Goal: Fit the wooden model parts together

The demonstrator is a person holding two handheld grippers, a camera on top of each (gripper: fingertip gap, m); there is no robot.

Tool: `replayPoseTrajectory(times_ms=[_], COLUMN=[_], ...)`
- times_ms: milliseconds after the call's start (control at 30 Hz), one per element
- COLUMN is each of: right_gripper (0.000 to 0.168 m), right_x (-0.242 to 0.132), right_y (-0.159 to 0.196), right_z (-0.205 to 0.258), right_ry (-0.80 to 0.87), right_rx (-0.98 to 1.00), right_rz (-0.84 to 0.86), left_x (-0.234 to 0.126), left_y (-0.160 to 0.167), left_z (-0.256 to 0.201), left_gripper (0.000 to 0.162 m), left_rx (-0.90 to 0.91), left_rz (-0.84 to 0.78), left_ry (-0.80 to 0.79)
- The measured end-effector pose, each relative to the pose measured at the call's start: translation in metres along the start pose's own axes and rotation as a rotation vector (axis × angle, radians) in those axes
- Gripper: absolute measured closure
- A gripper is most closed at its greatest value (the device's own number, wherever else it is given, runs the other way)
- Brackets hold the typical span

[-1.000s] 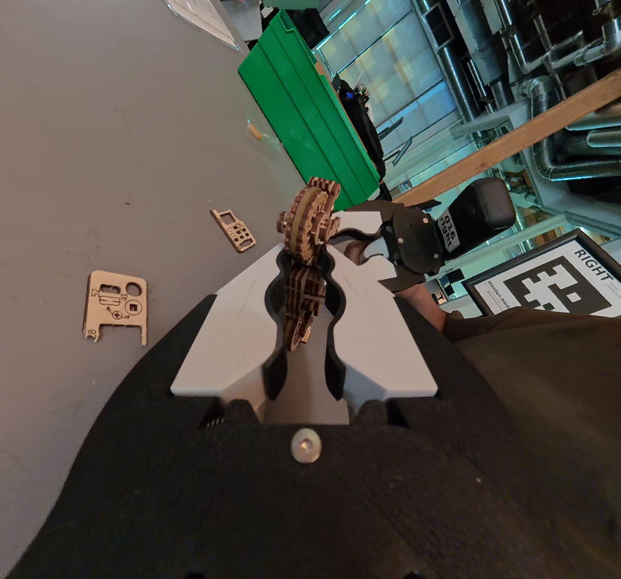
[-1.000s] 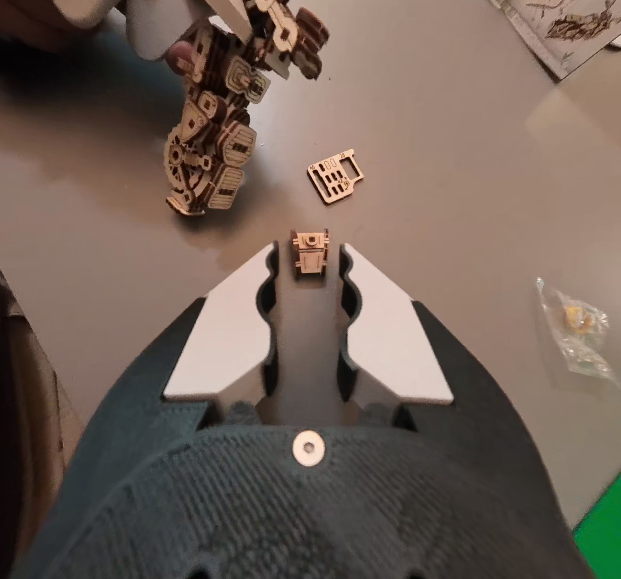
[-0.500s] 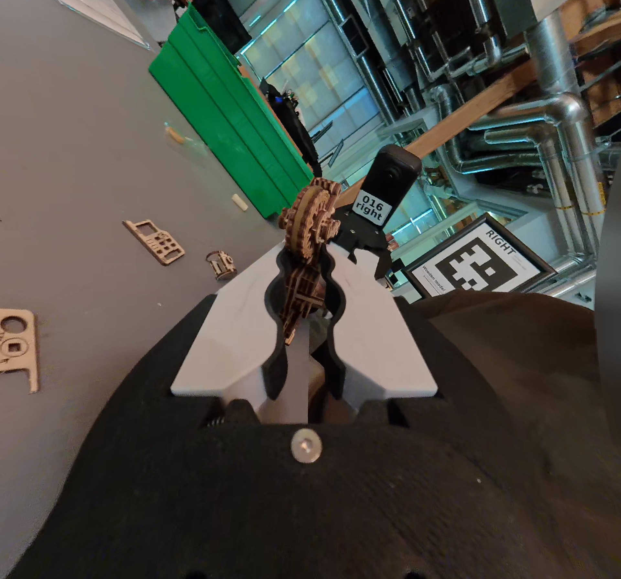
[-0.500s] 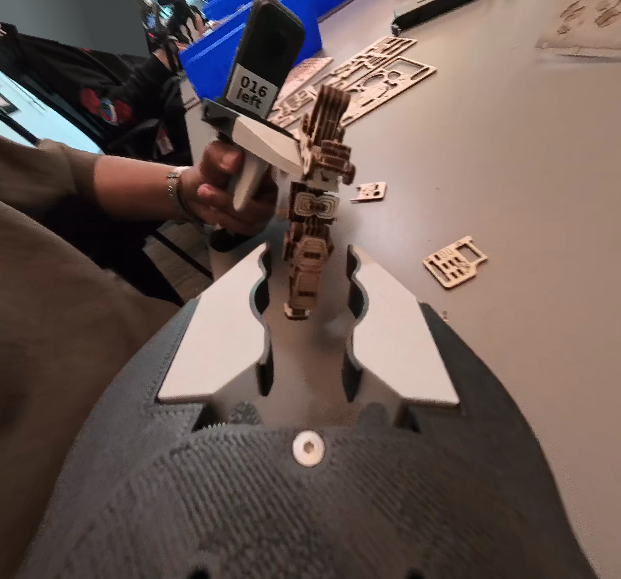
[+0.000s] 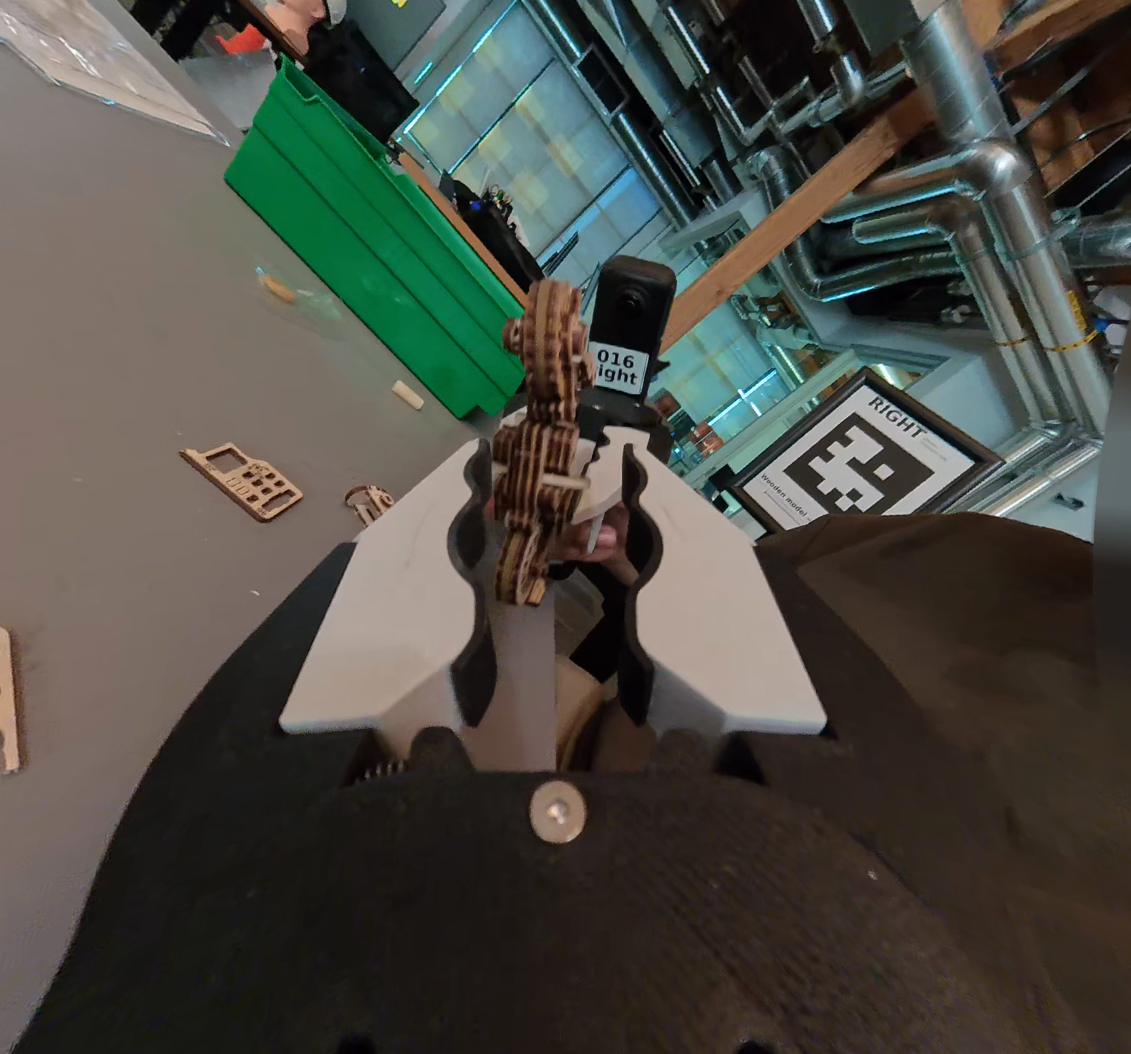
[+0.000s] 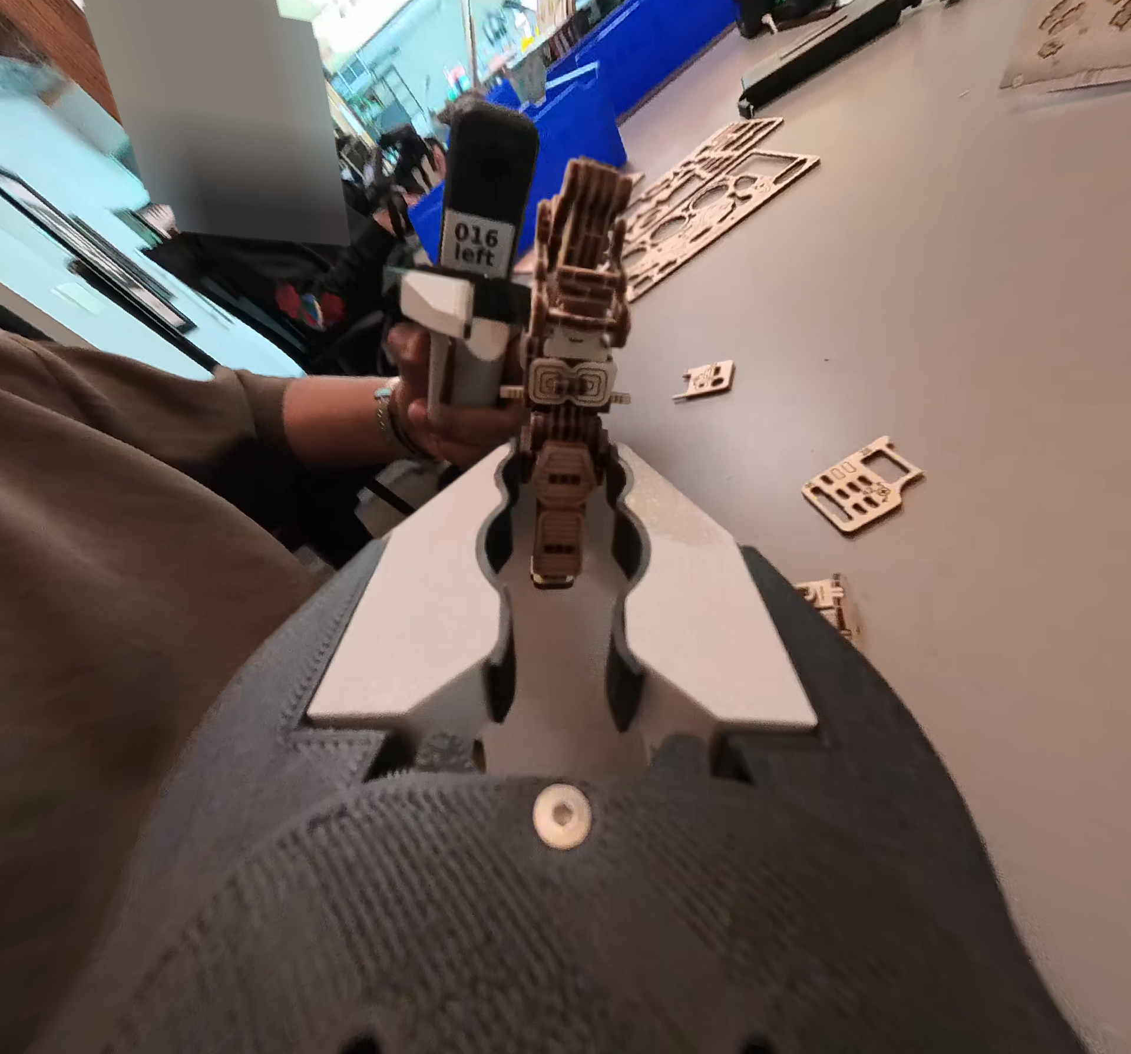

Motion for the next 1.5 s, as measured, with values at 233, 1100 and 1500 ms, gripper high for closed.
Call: replayPoseTrajectory(times_ms=[233,1100,1500], right_gripper=[0.142,0.123,0.128], right_x=[-0.001,-0.04,-0.056], right_y=[0.002,-0.028,0.02], right_z=[-0.002,-0.038,0.013], right_ry=[-0.07,0.213,0.347], right_rx=[0.055,-0.206,-0.461], right_rz=[0.011,-0.095,0.026], left_x=[0.004,-0.004,-0.014], left_y=[0.007,-0.005,0.026], left_z=[0.001,0.009,-0.014], left_gripper=[0.125,0.137,0.137], left_rx=[0.015,0.071,0.051], left_rz=[0.06,0.03,-0.048], left_ry=[-0.005,-0.06,-0.086])
Point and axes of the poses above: each gripper's, where its closed fingertips meet, x out along the fingers, y out of its underside, z = x × y across the jaws, the point moved 10 cm from there along -x, back along the fingers, and after that the axes turned 12 degrees about -z, right-handed, at the moved point
